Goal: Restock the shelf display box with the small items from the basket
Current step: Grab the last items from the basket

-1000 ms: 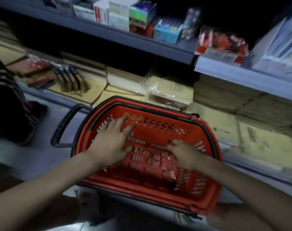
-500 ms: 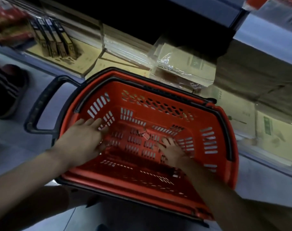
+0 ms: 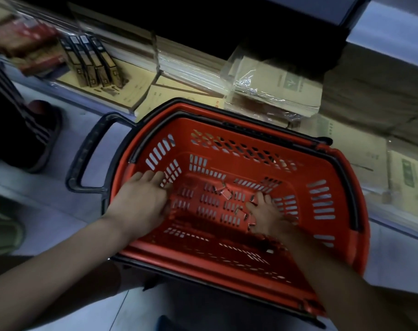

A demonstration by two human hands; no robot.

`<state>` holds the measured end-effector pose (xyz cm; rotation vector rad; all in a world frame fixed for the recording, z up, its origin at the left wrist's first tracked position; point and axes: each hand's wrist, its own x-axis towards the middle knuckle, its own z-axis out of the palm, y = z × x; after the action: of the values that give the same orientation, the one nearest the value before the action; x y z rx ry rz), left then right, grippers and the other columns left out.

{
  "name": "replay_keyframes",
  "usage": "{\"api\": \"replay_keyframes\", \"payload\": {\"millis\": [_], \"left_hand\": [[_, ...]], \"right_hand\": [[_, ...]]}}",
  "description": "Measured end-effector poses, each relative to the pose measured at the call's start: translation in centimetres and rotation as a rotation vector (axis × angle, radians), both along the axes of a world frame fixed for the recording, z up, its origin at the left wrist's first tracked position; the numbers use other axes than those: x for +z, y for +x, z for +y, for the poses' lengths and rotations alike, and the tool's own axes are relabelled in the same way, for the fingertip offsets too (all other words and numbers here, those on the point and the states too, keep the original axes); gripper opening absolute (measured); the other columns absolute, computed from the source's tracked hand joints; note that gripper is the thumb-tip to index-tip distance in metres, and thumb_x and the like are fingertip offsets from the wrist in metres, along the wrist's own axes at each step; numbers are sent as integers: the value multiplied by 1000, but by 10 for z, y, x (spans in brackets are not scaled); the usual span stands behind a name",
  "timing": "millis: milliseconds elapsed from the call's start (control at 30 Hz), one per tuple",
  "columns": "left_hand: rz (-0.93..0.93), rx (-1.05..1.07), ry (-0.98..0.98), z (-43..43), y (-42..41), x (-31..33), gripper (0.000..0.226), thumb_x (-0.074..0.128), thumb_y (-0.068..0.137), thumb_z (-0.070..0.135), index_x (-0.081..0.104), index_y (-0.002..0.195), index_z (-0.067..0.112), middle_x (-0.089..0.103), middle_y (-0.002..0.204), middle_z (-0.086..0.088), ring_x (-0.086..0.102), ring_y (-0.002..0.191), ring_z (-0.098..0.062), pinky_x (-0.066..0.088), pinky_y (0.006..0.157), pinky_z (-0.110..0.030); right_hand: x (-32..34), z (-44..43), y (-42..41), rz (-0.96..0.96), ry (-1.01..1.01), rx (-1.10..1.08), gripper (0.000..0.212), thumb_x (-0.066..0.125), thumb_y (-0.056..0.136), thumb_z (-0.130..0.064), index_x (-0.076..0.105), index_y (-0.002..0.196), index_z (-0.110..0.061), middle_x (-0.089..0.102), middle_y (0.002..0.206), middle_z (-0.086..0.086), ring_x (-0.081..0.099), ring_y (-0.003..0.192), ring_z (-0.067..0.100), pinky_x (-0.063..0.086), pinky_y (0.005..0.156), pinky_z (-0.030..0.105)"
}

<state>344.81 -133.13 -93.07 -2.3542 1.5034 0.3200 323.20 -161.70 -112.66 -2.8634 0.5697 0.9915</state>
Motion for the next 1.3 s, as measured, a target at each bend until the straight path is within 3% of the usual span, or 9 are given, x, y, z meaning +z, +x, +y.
{"api": "replay_keyframes", "payload": {"millis": [333,433,600,733,800,900,967,1067,1300], "left_hand": [[-27,18,46,-7,-5,-1,41,67,81,44,72,111,17,64,102,-9,60,96,-31,47,82,-42],[-27,40,30,-12,-8,-3,38,65,82,43,73,109,17,65,102,-10,60,96,-32,47,83,-42],[-56,59,23,-20,-13,-5,40,50,93,49,64,121,23,60,120,-5,54,115,-28,38,97,-39],[-54,89,55,-27,-17,-2,41,46,95,51,64,122,25,58,123,-3,52,117,-26,36,98,-38],[-24,122,55,-32,-15,0,42,46,96,51,64,124,25,58,123,-3,53,118,-27,37,98,-38],[78,181,1,-38,-12,7,42,47,98,50,63,127,24,58,126,-6,53,123,-29,39,102,-40],[161,237,-53,-42,-11,12,42,48,99,49,62,128,23,59,128,-9,54,125,-31,42,102,-40],[329,374,-161,-48,-9,18,37,54,96,45,66,121,19,65,121,-11,61,116,-33,49,92,-39],[944,817,-470,-71,-27,25,18,59,101,23,73,109,14,75,108,-12,70,98,-30,51,79,-29]], "right_hand": [[5,-2,10,183,-67,311,100,83,68,-37,32,153,-29,22,150,15,28,134,39,36,111,50],[10,-8,10,199,-9,336,92,77,77,-18,28,155,-26,28,150,15,41,129,38,47,103,45],[21,-14,3,196,77,133,84,62,83,4,26,155,-22,34,148,17,61,115,33,54,88,37],[20,-18,-1,170,112,4,82,78,83,-10,34,152,-15,45,148,19,56,128,35,48,103,36],[29,-19,-4,238,115,-33,73,80,84,-20,44,146,-14,55,141,14,56,131,34,47,101,26],[49,-21,-5,136,113,-25,28,65,97,-25,60,123,-17,66,114,2,59,128,31,50,76,9],[63,-20,-6,105,171,-166,28,71,93,-21,66,120,-21,68,124,4,62,124,27,49,89,21],[83,-20,0,-13,202,-254,20,75,82,-19,62,87,-34,72,118,6,68,111,24,49,83,23],[172,-4,26,-386,311,-153,55,80,67,-12,68,120,-14,69,120,6,64,112,22,43,89,22]]}}
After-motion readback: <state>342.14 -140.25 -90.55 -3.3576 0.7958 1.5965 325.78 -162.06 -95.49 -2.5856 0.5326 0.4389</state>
